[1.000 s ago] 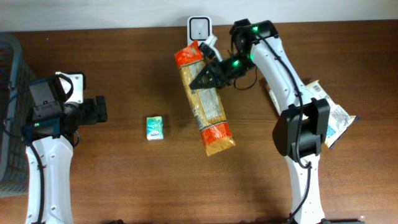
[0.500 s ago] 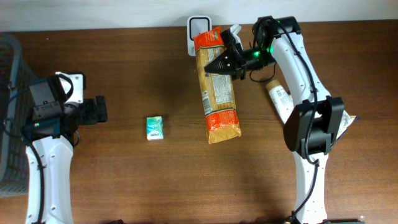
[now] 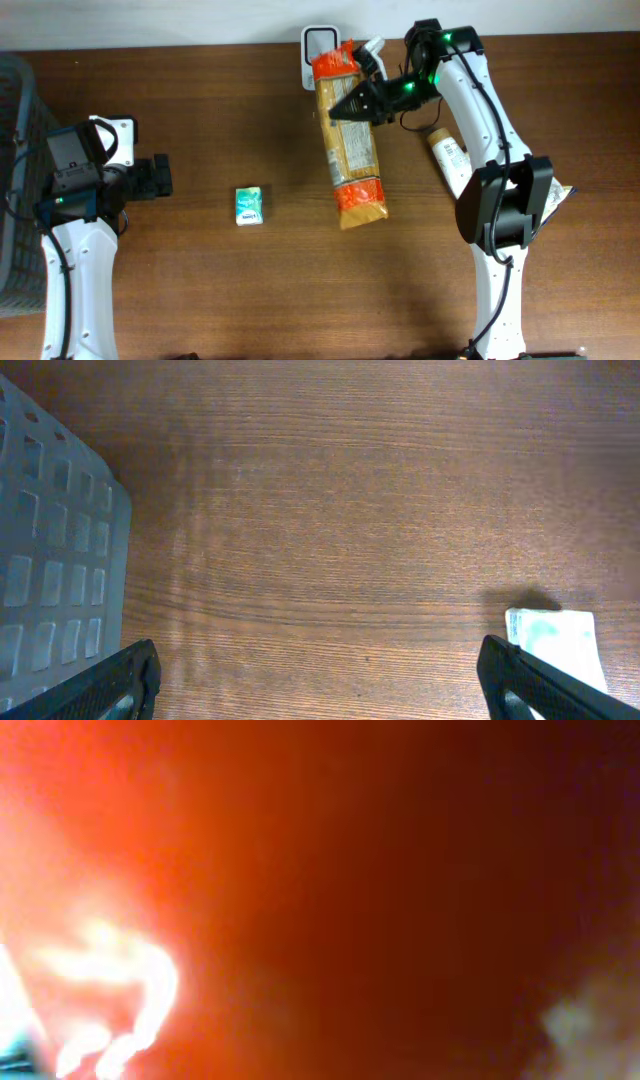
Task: Scan the item barcode
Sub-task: 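Lift the red-and-tan package up to the scanner face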
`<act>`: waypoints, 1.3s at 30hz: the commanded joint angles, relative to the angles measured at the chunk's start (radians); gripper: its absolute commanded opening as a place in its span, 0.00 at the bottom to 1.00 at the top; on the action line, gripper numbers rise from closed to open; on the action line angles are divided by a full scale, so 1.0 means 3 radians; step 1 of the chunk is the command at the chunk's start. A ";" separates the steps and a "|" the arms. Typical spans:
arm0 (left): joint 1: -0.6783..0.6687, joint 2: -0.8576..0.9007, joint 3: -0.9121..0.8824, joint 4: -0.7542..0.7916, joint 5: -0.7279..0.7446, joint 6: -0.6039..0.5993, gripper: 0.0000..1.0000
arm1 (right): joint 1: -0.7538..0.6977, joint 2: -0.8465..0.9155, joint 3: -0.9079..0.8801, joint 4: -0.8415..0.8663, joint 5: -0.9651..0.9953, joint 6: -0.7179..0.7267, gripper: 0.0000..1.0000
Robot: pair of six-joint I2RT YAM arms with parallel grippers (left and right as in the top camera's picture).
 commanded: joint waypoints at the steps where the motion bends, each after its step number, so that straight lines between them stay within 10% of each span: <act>1: 0.0009 -0.0013 0.0055 -0.0003 0.0034 0.0031 0.99 | 0.0122 -0.0140 0.0373 0.0048 0.1493 0.0139 0.04; 7: 0.0009 -0.0013 0.0055 -0.0003 0.0034 0.0031 0.99 | 0.0678 -0.0116 0.0818 0.1200 0.4279 -0.0369 0.04; 12: 0.0009 -0.0013 0.0055 -0.0003 0.0034 0.0031 0.99 | 0.0890 0.0015 0.0815 0.2140 0.4276 -0.1564 0.04; 20: 0.0009 -0.0013 0.0055 -0.0003 0.0034 0.0031 0.99 | 0.0928 0.0496 0.0809 0.3621 0.4513 -0.1975 0.04; 25: 0.0009 -0.0013 0.0055 -0.0003 0.0034 0.0031 0.99 | 0.1099 0.0594 0.0765 0.3877 0.4664 -0.2811 0.04; 39: 0.0009 -0.0013 0.0055 -0.0003 0.0034 0.0031 0.99 | 0.1150 0.0726 0.0702 0.3891 0.4637 -0.2847 0.04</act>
